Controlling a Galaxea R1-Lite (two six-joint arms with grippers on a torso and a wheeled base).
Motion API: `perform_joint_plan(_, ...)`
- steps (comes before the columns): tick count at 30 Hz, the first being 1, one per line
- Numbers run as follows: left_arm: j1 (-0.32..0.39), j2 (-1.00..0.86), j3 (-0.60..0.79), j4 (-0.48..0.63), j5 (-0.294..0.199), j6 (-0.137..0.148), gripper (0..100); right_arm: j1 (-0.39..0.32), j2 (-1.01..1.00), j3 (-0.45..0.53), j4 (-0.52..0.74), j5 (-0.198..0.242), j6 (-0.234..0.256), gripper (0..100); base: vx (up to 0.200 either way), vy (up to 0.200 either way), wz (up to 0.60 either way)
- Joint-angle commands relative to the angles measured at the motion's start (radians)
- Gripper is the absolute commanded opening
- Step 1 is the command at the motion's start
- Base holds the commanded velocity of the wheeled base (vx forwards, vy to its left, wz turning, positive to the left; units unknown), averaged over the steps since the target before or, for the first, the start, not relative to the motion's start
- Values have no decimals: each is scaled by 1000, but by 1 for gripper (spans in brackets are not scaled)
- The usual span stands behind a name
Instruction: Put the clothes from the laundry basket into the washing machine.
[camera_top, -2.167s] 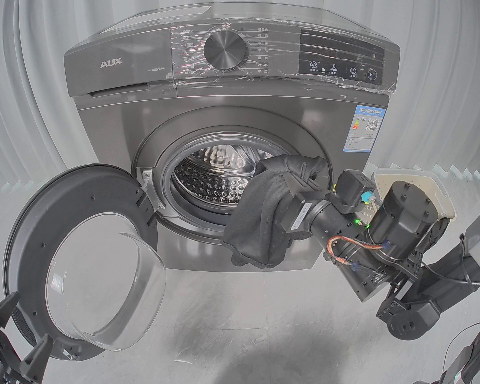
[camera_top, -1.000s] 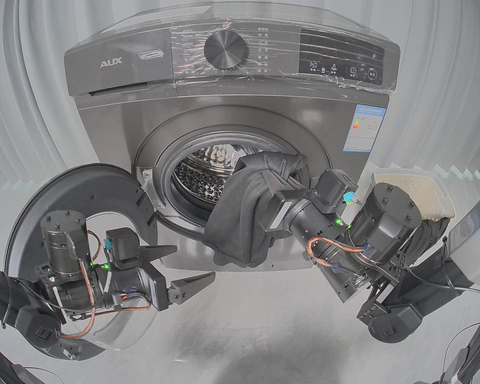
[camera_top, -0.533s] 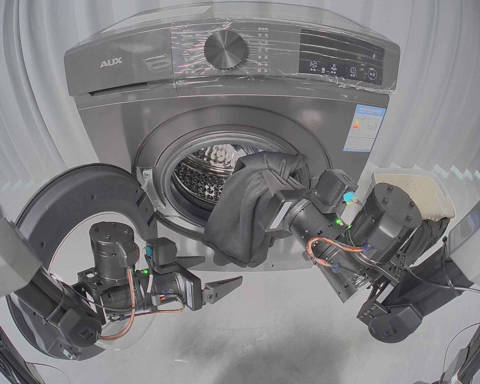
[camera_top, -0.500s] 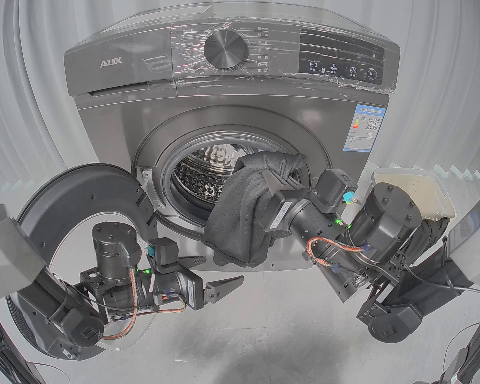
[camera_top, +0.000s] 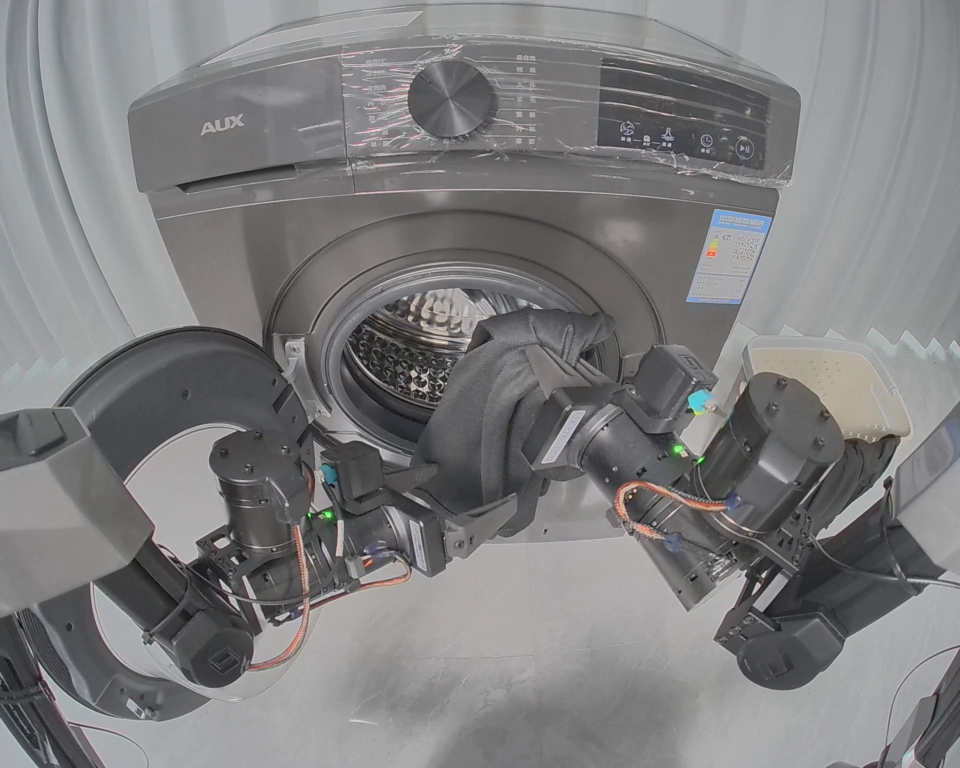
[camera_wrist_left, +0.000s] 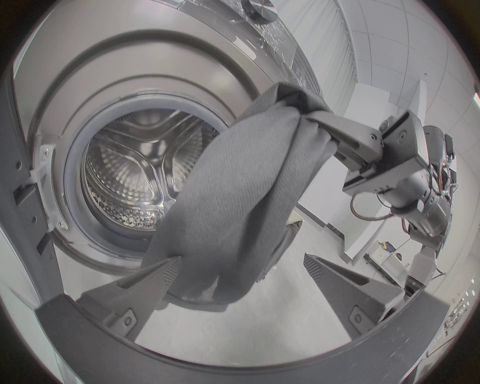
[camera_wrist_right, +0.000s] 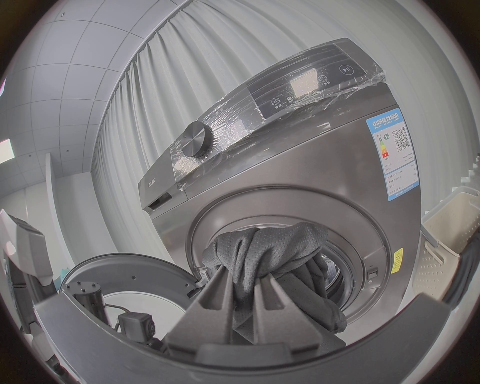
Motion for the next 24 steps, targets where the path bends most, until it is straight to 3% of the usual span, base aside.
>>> perform_joint_plan(1, -3, 40, -28, -52, 34, 2, 100, 2, 3, 3, -1, 0, 0, 0, 0, 0, 0)
perform_joint_plan(15, -5, 92, -98, -113, 105, 2, 100, 2, 3, 6, -3, 0, 0, 0, 0, 0, 0)
perform_joint_plan(16, -3, 92, -100, -115, 106, 2, 0, 2, 4, 6, -3, -2, 1, 0, 0, 0, 0)
perform_joint_plan(24, -1, 116, -138, -158, 148, -1, 0, 3, 4, 20, -14, -2, 1, 0, 0, 0, 0)
